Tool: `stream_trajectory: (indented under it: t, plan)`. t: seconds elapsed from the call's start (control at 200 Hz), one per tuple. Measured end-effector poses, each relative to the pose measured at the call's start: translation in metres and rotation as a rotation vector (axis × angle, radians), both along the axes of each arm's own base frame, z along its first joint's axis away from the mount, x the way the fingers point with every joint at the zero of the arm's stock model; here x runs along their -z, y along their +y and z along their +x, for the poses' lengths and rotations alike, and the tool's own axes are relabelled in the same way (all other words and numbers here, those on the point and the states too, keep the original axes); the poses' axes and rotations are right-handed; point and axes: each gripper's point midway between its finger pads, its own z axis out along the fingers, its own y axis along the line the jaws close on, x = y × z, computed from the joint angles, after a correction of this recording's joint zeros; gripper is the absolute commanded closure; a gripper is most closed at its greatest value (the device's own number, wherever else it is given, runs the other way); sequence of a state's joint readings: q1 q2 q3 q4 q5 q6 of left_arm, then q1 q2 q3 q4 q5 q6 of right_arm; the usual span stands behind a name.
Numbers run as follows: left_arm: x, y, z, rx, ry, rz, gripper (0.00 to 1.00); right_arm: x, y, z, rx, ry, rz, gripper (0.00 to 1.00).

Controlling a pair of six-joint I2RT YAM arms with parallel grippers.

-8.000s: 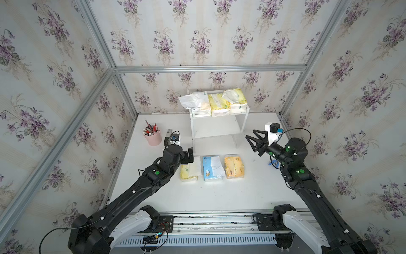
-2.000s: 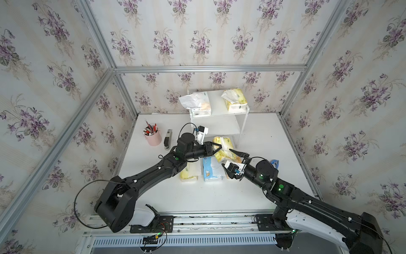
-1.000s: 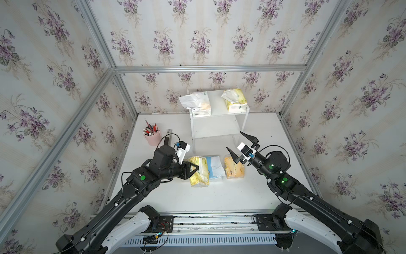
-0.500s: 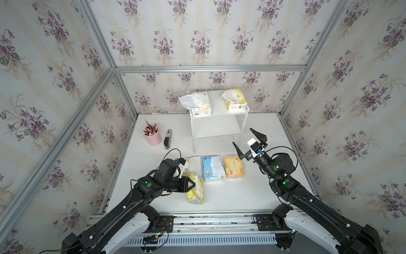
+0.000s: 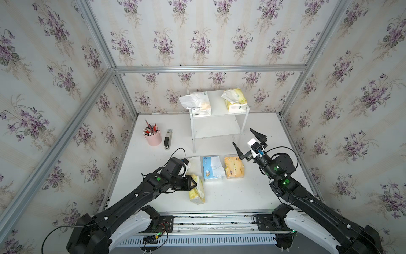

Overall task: Remove the tissue boxes from the shelf
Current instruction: Place the box of tissues at the center of the board.

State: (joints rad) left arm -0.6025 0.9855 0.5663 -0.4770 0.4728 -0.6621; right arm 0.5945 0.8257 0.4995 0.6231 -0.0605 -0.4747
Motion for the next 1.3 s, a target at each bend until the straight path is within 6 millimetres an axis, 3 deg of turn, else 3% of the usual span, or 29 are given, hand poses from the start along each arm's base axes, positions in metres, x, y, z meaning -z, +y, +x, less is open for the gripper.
stream_trajectory:
  t: [0.515,0.66,0.769,0.974,1.149,1.299]
  plan:
    - [0.023,0.002,0.006,-0.009,0.041,0.075,0.62,0.008,0.001,0.002,0.004,0.010,-0.035,0.00]
    - [0.023,0.005,0.008,-0.004,0.032,0.101,0.54,0.012,0.002,0.003,0.006,0.021,-0.050,0.00]
    - [0.023,0.009,0.009,-0.008,0.021,0.126,0.47,0.014,0.002,0.004,0.009,0.026,-0.058,0.00]
    - [0.025,0.021,0.008,-0.032,0.012,0.180,0.46,0.014,0.000,0.005,0.022,0.023,-0.062,0.00]
    - [0.028,0.032,0.006,-0.067,0.011,0.222,0.35,0.014,-0.001,0.005,0.026,0.022,-0.065,0.00]
    - [0.034,0.039,0.002,-0.093,0.034,0.249,0.34,0.014,-0.002,0.004,0.032,0.023,-0.068,0.00]
